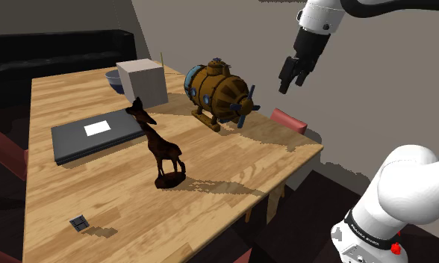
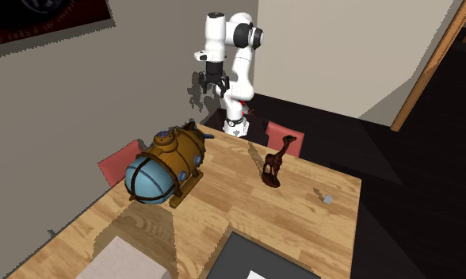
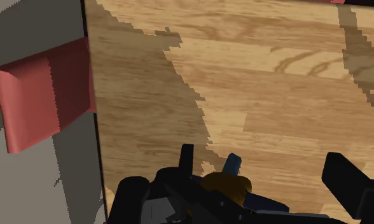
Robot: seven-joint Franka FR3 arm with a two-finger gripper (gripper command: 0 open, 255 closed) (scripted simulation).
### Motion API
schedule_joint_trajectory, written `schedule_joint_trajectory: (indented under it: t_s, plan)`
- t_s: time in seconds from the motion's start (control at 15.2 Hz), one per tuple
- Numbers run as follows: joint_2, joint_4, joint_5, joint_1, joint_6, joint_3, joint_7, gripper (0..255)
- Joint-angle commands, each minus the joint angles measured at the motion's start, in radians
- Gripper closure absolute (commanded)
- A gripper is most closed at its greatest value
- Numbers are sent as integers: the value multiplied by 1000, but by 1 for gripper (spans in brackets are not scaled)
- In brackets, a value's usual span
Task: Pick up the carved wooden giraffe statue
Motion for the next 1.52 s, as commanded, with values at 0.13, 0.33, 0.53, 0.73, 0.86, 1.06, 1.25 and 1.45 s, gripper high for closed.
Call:
schedule_joint_trajectory:
  t_s: [0.13,0.33,0.53,0.73,0.86,1.06,1.25,1.45]
  plan:
    - [33,-13,14,23,69,10,-22,0]
    - [87,-25,35,58,170,27,-55,0]
    - [146,-28,55,92,267,45,-91,0]
    - [209,-23,73,125,360,64,-127,0]
    - [253,-15,84,147,419,77,-152,0]
    - [320,3,99,179,504,97,-190,0]
    - [389,27,111,209,582,119,-228,0]
    - [459,57,120,239,655,141,-267,0]
